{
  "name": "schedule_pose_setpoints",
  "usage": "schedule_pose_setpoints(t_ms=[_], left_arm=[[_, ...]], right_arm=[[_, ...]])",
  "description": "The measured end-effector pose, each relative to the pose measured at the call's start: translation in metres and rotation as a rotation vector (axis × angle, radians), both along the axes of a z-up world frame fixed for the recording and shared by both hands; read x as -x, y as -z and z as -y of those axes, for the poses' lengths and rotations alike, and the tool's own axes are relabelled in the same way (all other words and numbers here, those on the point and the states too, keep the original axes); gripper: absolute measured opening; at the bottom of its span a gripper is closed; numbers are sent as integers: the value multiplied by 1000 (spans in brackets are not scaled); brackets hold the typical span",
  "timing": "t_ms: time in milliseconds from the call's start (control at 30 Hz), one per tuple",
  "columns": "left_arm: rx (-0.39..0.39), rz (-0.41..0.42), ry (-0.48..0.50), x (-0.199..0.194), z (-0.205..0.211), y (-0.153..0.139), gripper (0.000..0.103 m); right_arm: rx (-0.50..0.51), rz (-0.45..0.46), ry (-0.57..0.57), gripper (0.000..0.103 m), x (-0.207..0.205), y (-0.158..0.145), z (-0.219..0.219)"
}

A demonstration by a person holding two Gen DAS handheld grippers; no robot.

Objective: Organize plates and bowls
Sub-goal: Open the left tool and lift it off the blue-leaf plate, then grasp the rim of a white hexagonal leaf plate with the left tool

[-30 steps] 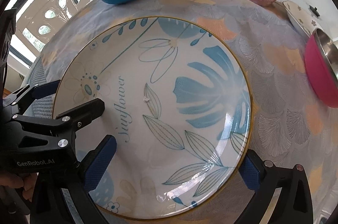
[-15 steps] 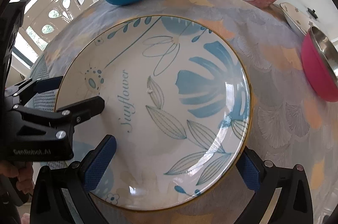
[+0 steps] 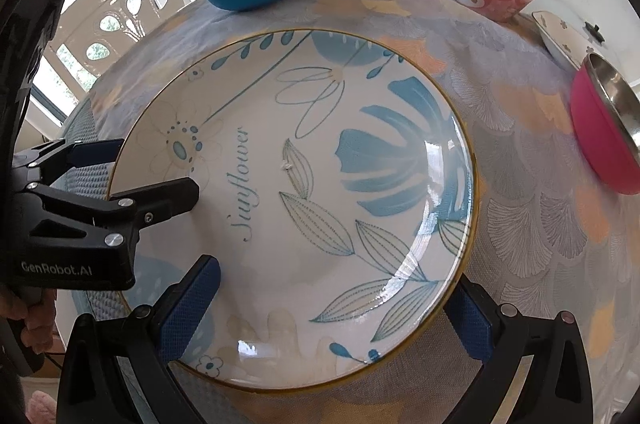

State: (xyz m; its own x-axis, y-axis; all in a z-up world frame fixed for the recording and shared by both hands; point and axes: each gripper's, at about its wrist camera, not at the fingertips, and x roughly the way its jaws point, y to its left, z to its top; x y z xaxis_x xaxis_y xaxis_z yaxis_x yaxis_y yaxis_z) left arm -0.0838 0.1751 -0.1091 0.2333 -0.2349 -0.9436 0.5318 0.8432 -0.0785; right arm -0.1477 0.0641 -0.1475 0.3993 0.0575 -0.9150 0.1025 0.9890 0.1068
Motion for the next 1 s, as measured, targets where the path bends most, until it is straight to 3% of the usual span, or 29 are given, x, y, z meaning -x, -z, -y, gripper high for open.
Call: schedule_pose_setpoints(t_ms=[133, 267, 433, 633, 733, 833, 1000], left_arm=[[-36, -46, 62, -5, 2, 0, 103], [-80, -42, 61, -7, -5, -6, 102], [-42, -51, -1, -21, -25, -29, 102], [-19, 21, -35, -73, -27, -78, 102], [-31, 41, -44, -104, -20, -94, 102], [5, 65, -62, -140, -13, -117, 102], [15, 133, -68, -205, 14, -152, 102]], right_arm=[[15, -109, 13, 103, -7, -3, 4], [37, -120, 3, 97, -6, -12, 10], [11, -40, -26, 97, -8, -52, 25], [37, 66, -38, 97, -40, -118, 42], [33, 107, -19, 97, -75, -148, 50], [13, 159, 23, 97, -109, -176, 64], [-92, 223, 117, 97, -163, -207, 91]])
